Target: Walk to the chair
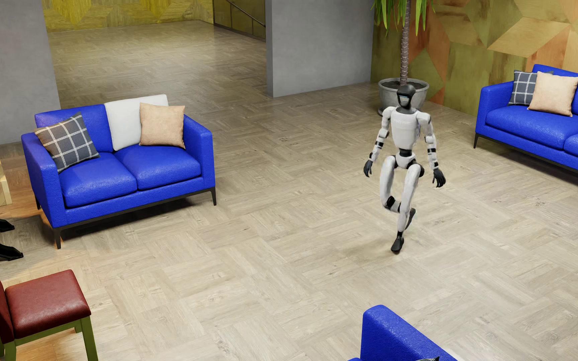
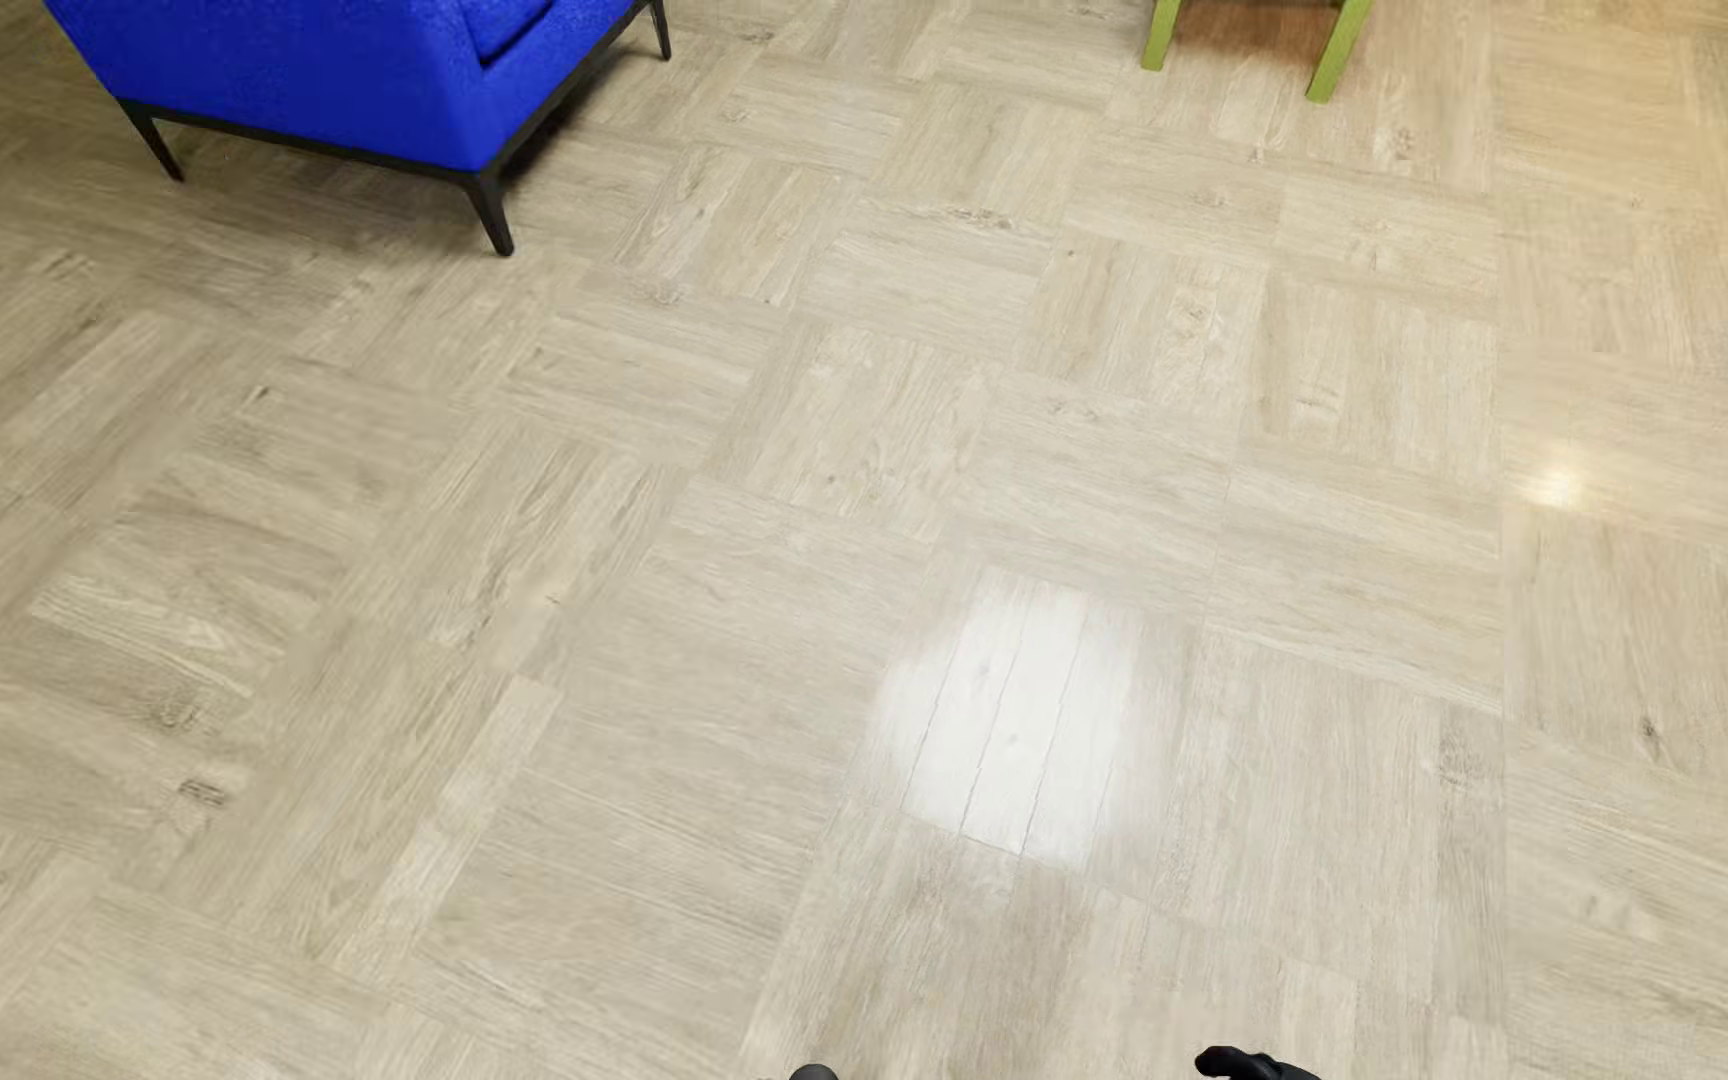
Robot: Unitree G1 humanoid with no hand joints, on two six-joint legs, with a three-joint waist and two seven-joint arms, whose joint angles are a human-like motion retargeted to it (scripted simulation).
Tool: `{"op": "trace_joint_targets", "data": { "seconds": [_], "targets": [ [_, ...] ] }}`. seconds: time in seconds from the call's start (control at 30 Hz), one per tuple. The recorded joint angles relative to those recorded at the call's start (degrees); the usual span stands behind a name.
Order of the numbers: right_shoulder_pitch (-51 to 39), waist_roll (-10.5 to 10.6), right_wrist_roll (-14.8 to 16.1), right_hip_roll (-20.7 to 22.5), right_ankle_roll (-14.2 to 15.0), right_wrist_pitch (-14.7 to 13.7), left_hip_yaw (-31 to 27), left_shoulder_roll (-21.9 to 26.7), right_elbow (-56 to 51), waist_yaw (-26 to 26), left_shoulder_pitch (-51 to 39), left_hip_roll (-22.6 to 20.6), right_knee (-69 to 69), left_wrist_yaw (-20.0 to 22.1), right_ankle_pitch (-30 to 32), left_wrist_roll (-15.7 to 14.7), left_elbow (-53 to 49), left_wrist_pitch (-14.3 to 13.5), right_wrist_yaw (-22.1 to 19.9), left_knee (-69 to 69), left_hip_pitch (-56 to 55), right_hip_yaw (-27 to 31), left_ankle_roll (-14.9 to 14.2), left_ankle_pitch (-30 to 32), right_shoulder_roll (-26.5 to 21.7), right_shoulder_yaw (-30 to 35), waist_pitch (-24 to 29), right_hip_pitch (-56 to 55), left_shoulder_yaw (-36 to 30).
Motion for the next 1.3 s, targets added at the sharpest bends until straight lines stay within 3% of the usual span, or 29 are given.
{"op": "trace_joint_targets", "data": {
  "seconds": [0.03,0.07,0.1,0.13,0.2,0.27,0.3,0.33,0.4,0.43,0.5,0.53,0.57,0.6,0.63,0.7,0.73,0.77,0.87,0.97,1.0,1.03,1.07,1.13,1.17,1.2,1.23,1.3],
  "targets": [
    [1.39,-0.74,0.63,-9.11,-6.49,0.6,1.49,1.79,0.53,-1.97,-3.26,-0.42,4.4,0.62,1.14,0.68,-0.13,-2.36,-0.16,-1.19,3.04,-2.19,-0.81,-1.31,-1.46,-2.51,0.03,-3.29,-2.06],
    [3.88,-1.41,2.45,-15.07,-16.42,-0.14,2.27,3.8,-0.44,-4.34,-7.17,-1.05,5.79,1.44,2.4,1.13,0.42,-4.88,-1.1,-1.92,5.81,-3.49,-1.68,-2.78,-2.63,-6.1,0.06,-6.41,-3.84],
    [6.69,-1.84,5.07,-17.01,-20.76,-1.62,2.74,5.61,-2.53,-6.75,-11.63,-1.6,4.89,1.76,1.08,0.96,0.66,-7.29,-2.12,-2.11,8.38,-2.39,-2.57,-4.42,-3.95,-10.35,0.13,-9.45,-5.94],
    [9.84,-2.03,8.01,-16.59,-20.5,-3.26,2.83,7.88,-5.12,-8.95,-16.5,-1.76,2.03,1.6,0.99,1.59,0.76,-8.83,-3.43,-2.11,10.72,-0.3,-3.54,-6.08,-4.95,-14.67,0.18,-12.34,-8.84],
    [16.59,-1.93,13.23,-13.84,-16.17,-5.66,2.25,11.92,-10.14,-12.23,-27.45,-1.36,-10.59,0.55,1.51,3.09,0.81,-9.77,-6.81,-1.82,14.73,2.93,-5.6,-9.24,-5.05,-22.8,0.08,-15.46,-15.6],
    [21.88,-1.4,16.05,-11.65,-12.9,-5.29,2.22,14.41,-13.04,-14.06,-37.92,-0.89,-33.09,-3.14,7.15,3.88,0.79,-7.4,-10.36,-3.93,19.38,3.92,-7.63,-11.34,-2.27,-29.81,-0.42,-14.21,-22.41],
    [23.89,-1.06,16.88,-11.1,-6.02,-4.75,2.56,14.95,-13.93,-14.62,-42.3,-1.06,-46.54,-5.45,9.33,4.75,0.36,-6.1,-11.28,-5.66,21.96,4.67,-8.78,-12.16,-0.33,-32.94,-0.84,-11.87,-25.62],
    [25.78,-0.86,17.05,-11.28,-1.85,-4.05,2.79,14.81,-14.48,-15.15,-45.46,-1.07,-56.0,-7.52,7.25,5.48,-0.45,-4.99,-11.69,-6.38,24.51,4.91,-10.39,-13.23,1.76,-35.42,-1.22,-9.47,-27.86],
    [27.96,-0.64,16.3,-11.99,-9.49,-3.36,2.95,13.29,-13.66,-16.0,-47.04,0.65,-56.43,-7.17,13.53,6.05,-3.13,-3.35,-10.02,-5.98,29.09,-2.84,-14.18,-14.06,6.63,-37.23,-1.69,-6.61,-28.83],
    [28.16,-0.13,13.98,-9.93,-15.05,-2.92,2.32,12.36,-12.08,-16.44,-45.64,3.02,-53.66,-5.71,14.01,5.19,-4.75,-3.66,-8.3,-3.39,30.8,-2.88,-16.73,-12.39,8.62,-36.03,-1.57,-5.45,-28.36],
    [27.03,1.29,7.77,-6.03,-16.82,-2.36,-0.48,9.99,-8.15,-16.68,-39.21,8.47,-46.36,-4.39,6.73,2.2,-6.25,-4.01,-3.93,9.5,29.86,-2.18,-20.67,-1.92,11.27,-32.61,-0.75,-3.51,-27.0],
    [26.25,1.93,5.98,-4.56,-16.84,-2.64,-4.15,8.94,-7.22,-16.3,-36.22,10.48,-45.07,-6.65,4.02,2.12,-5.11,-3.37,-1.02,18.13,26.66,-2.12,-21.18,6.07,13.05,-31.96,-0.38,-1.69,-28.24],
    [25.61,2.54,5.22,-3.27,-17.18,-3.65,-8.1,8.15,-7.63,-15.76,-34.37,12.41,-45.31,-10.59,2.14,3.19,-2.62,-2.04,1.46,28.22,21.67,-2.03,-18.23,11.39,15.06,-32.18,-0.02,0.62,-30.64],
    [25.19,3.21,4.98,-1.79,-17.67,-5.19,-12.17,7.66,-8.78,-15.12,-33.34,13.94,-46.15,-15.32,0.7,4.81,0.88,-1.11,2.61,37.55,16.17,-2.11,-15.43,12.34,17.02,-32.6,0.43,3.22,-33.59],
    [24.35,3.9,4.62,-0.57,-17.76,-6.63,-15.72,6.46,-9.86,-14.44,-32.16,14.07,-46.61,-17.94,-0.76,5.21,5.11,1.04,2.14,45.11,10.76,-1.74,-14.86,10.24,18.17,-32.71,0.92,5.58,-34.84],
    [20.75,4.91,1.59,0.61,-17.16,-6.86,-19.24,3.11,-10.22,-12.94,-27.77,12.14,-46.53,-16.21,-3.76,2.58,13.85,5.64,-0.55,52.65,0.52,0.46,-15.45,9.45,17.52,-30.9,1.57,9.0,-33.21],
    [17.81,5.17,-0.07,0.97,-16.74,-5.67,-19.49,2.04,-10.35,-12.14,-24.43,11.11,-46.37,-14.56,-5.21,1.33,17.24,7.48,-1.27,52.43,-4.05,1.88,-14.85,8.52,16.67,-29.12,1.68,10.31,-32.32],
    [16.01,5.32,-1.65,1.36,-16.37,-6.25,-18.88,1.62,-10.18,-11.27,-21.21,10.64,-46.07,-15.33,-6.69,0.43,20.24,8.27,-1.59,49.68,-7.91,3.34,-14.11,7.42,15.4,-26.97,1.68,11.41,-32.38],
    [10.98,5.6,-2.59,2.14,-15.63,-10.3,-14.97,2.57,-10.73,-8.62,-9.27,8.58,-45.46,-19.93,-11.54,-1.61,20.76,6.01,-2.03,25.04,-12.88,7.39,-11.09,6.59,12.09,-22.22,0.99,14.92,-32.09],
    [9.39,5.78,-1.53,1.81,-15.03,-12.58,-10.59,1.25,-13.5,-7.09,1.56,4.75,-47.46,-14.88,-15.35,-5.74,17.58,6.45,-2.82,-12.15,-6.98,9.45,-14.49,12.84,9.4,-19.98,-0.68,20.51,-25.06],
    [9.26,5.61,-0.75,0.92,-14.56,-12.45,-8.93,0.13,-14.08,-6.77,3.85,4.18,-46.15,-14.18,-16.19,-6.09,17.54,7.05,-3.06,-12.55,-5.38,9.74,-6.74,16.77,8.43,-19.78,-1.1,21.91,-23.95],
    [9.34,5.14,0.13,-0.58,-14.16,-11.49,-7.97,-0.94,-14.61,-6.48,4.47,3.11,-41.43,-14.48,-15.68,-5.92,18.15,7.43,-3.62,-10.06,-4.79,9.46,-2.66,16.57,7.61,-20.63,-1.18,21.77,-23.81],
    [10.23,4.36,1.57,-2.15,-13.39,-10.2,-8.01,-1.53,-14.89,-6.25,3.46,1.85,-33.01,-15.02,-12.07,-5.11,19.75,8.36,-5.44,-6.37,-4.1,8.76,-2.48,13.35,8.06,-22.92,-0.94,19.89,-24.43],
    [12.17,2.83,4.35,-4.12,-3.32,-7.49,-7.55,-1.3,-12.82,-5.93,-0.51,0.02,-12.62,-19.82,3.02,-0.35,21.68,8.99,-8.44,0.07,-1.52,9.92,-2.75,6.69,10.02,-26.24,-0.35,12.9,-29.28],
    [12.17,2.21,3.02,-4.15,-2.25,-6.43,-6.46,-0.96,-11.04,-5.76,-2.5,-0.52,-3.26,-21.95,9.24,1.08,20.27,7.7,-5.94,1.1,0.88,11.75,-2.65,3.97,9.13,-24.02,-0.11,8.65,-30.59],
    [12.02,1.45,0.16,-5.38,-1.39,-6.32,-5.32,-0.93,-9.38,-5.6,-4.8,-1.15,4.63,-20.55,10.87,1.35,18.61,6.31,-1.0,1.61,3.43,12.51,-2.75,1.79,6.97,-20.34,0.14,4.37,-29.58],
    [12.07,0.55,-1.97,-8.78,-3.66,-6.75,-4.81,-1.3,-8.44,-5.7,-7.06,-2.05,9.83,-16.15,9.02,0.23,16.45,5.59,3.43,1.94,5.82,11.77,-2.97,-0.11,5.79,-18.35,0.36,0.18,-27.1],
    [14.1,-1.11,-1.06,-16.48,-9.74,-4.89,-6.23,-2.41,-7.96,-6.96,-13.2,-4.1,10.15,-5.92,8.01,-2.2,15.26,4.58,4.13,1.57,10.2,7.35,-3.76,-3.12,7.51,-21.19,0.49,-6.16,-22.02]
  ]
}}
